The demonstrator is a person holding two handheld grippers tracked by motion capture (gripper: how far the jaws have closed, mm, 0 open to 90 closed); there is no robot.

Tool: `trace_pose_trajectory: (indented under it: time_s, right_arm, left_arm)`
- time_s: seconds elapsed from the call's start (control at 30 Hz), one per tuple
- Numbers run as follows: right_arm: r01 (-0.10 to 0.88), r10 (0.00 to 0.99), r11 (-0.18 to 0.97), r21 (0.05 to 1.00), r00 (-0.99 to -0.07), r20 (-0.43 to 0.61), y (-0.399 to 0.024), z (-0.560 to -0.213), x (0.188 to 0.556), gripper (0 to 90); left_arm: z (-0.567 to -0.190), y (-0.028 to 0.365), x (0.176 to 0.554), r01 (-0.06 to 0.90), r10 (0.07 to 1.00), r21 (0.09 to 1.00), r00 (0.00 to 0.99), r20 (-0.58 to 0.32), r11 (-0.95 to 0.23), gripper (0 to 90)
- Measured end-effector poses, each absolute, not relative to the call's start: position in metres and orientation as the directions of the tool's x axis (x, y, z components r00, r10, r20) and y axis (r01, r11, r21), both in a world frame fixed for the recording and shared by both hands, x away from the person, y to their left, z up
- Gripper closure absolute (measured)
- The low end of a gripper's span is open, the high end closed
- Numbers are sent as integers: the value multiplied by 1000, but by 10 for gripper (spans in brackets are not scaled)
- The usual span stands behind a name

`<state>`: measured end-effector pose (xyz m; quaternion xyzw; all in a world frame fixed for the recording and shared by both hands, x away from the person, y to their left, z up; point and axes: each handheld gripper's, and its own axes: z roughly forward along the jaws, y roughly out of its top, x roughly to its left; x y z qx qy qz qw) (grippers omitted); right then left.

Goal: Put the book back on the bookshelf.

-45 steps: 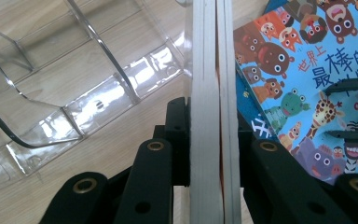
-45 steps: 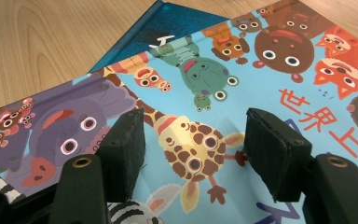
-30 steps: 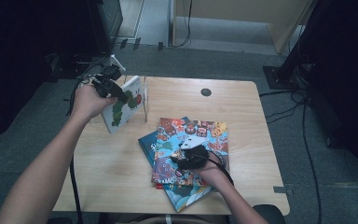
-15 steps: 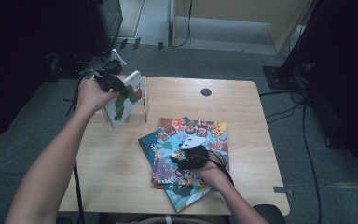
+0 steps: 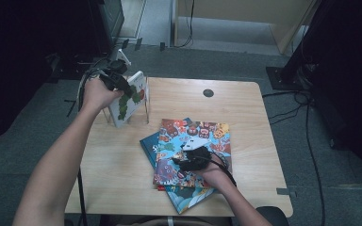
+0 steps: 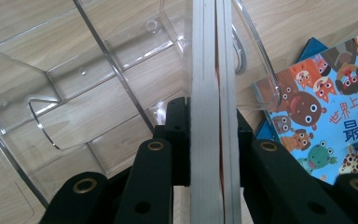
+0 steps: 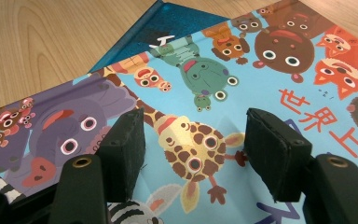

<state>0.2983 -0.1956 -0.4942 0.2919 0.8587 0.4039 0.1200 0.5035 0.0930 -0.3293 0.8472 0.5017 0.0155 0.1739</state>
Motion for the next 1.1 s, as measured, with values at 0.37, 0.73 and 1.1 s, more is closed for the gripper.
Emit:
trace_pose_trajectory:
  time_s: [0.37, 0.73, 1.1]
  right_arm:
    - [404, 598, 504, 763, -801, 30, -196, -494, 298, 384]
    - [404, 597, 504, 763, -801, 30, -196, -494, 299, 384]
    - [404, 598, 505, 763, -801, 29, -196, -494, 298, 384]
  left_arm:
    - [-336, 95, 522, 866, 868, 301, 462, -180, -399, 774]
    - [-341, 91, 533, 884, 881, 276, 433, -188, -376, 773]
    - [-342, 82, 540, 894, 893, 254, 416, -170, -368, 768]
